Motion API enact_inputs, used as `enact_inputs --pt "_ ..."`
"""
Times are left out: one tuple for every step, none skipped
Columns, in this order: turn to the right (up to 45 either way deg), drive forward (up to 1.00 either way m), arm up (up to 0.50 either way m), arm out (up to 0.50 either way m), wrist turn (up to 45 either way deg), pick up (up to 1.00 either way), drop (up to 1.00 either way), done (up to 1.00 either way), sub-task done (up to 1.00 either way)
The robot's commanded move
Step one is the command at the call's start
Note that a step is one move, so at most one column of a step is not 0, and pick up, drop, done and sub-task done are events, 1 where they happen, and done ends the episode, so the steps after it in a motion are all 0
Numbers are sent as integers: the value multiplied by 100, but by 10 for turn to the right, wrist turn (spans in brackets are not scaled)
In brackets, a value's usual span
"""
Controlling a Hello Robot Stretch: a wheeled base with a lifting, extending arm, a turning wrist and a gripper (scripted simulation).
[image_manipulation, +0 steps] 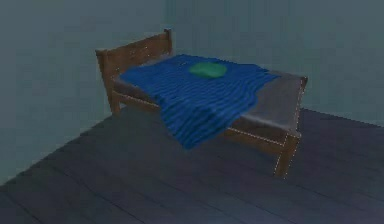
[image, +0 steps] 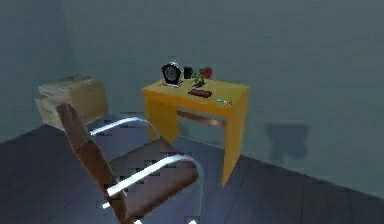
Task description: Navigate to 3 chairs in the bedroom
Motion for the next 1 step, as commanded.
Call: enact_inputs --pt "-150 0 0 0 0 0 0 0 0"
